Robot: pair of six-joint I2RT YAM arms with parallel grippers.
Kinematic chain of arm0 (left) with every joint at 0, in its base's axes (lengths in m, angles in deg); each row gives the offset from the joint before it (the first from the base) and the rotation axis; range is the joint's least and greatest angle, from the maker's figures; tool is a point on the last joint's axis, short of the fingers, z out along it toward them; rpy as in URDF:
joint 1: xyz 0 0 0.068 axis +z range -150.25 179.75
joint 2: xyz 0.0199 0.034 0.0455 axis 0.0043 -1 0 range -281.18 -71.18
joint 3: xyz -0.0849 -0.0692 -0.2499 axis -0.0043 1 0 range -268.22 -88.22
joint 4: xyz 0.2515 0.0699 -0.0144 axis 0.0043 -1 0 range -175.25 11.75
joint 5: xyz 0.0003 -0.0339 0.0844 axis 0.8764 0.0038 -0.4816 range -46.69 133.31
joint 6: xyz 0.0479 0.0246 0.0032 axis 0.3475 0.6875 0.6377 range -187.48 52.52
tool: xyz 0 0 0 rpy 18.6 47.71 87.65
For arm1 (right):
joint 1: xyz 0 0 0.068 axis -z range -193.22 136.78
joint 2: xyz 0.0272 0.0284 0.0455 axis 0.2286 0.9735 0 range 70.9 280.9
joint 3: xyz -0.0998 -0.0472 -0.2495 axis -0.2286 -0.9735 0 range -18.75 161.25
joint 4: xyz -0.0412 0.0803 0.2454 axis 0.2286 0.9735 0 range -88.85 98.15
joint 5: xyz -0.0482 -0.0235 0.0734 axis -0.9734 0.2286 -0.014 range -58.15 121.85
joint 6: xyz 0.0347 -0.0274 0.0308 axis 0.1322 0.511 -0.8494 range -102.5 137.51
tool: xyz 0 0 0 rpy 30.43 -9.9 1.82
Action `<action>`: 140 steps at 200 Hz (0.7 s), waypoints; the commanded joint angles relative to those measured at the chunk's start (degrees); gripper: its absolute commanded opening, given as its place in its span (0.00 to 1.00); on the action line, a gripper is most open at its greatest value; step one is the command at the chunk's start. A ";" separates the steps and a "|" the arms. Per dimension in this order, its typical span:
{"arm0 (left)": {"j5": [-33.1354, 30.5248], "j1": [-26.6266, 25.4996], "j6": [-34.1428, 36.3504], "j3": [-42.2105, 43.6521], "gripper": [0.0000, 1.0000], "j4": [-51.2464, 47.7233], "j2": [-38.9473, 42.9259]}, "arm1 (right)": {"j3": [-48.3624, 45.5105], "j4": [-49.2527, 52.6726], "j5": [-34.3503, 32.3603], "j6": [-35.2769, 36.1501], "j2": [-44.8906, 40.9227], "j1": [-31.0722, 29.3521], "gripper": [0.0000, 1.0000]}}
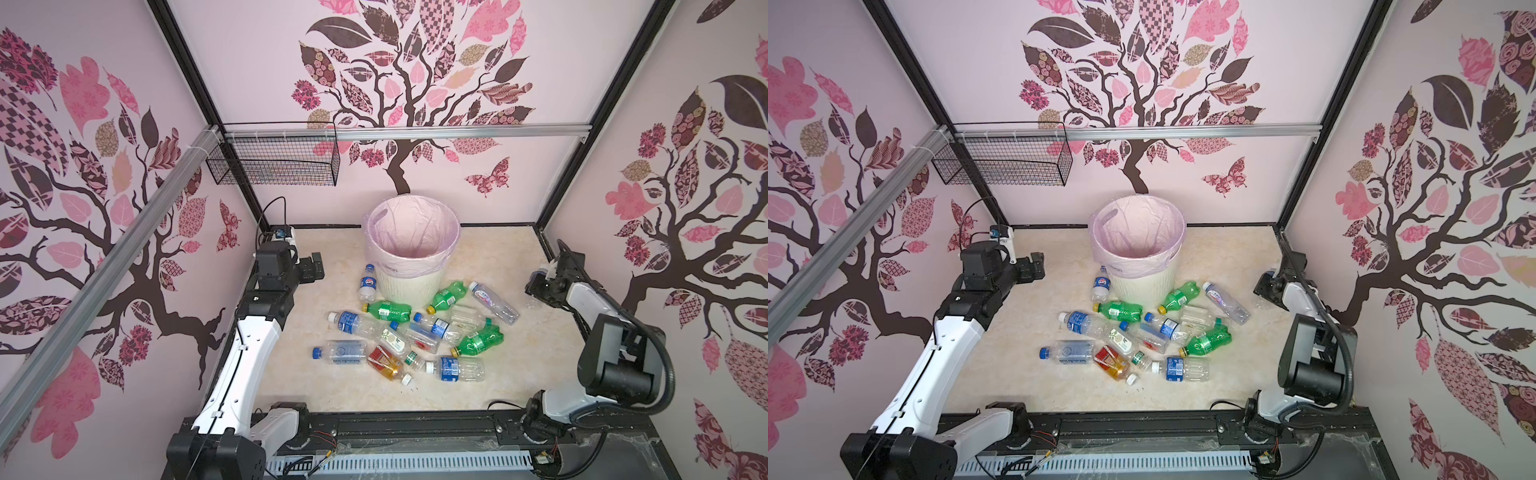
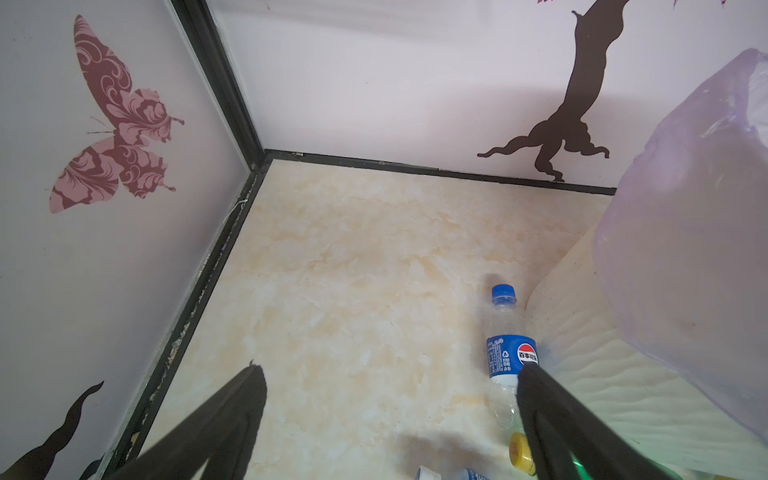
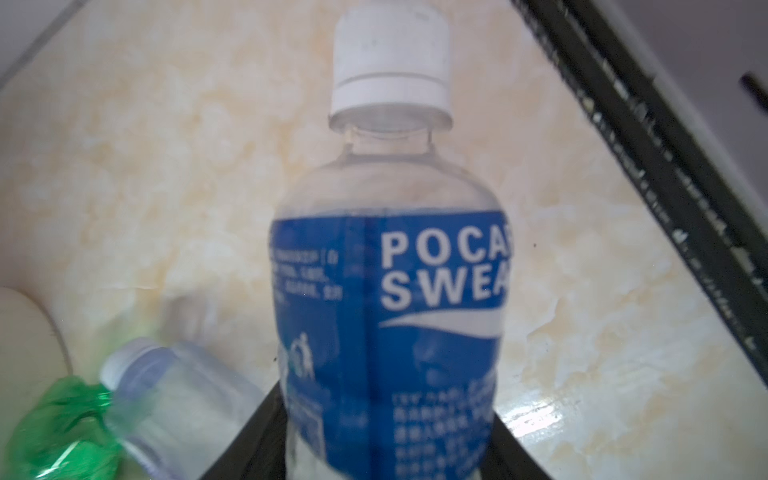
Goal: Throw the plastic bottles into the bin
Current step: 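Lift the Pocari Sweat bottle with the right gripper and carry it over the bin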
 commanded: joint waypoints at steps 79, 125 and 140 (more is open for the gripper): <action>1.87 -0.15 -0.22 4.76 0.98 -3.72 4.87 | -3.69 -15.08 31.17 -2.42 -26.58 0.22 0.43; 2.38 -0.22 -0.37 6.14 0.98 -4.31 6.50 | -11.12 -24.95 38.98 -8.00 -34.45 -1.62 0.43; 2.64 -0.22 -0.57 7.03 0.98 -3.91 6.72 | -11.33 -25.06 39.76 -7.83 -36.07 -3.21 0.43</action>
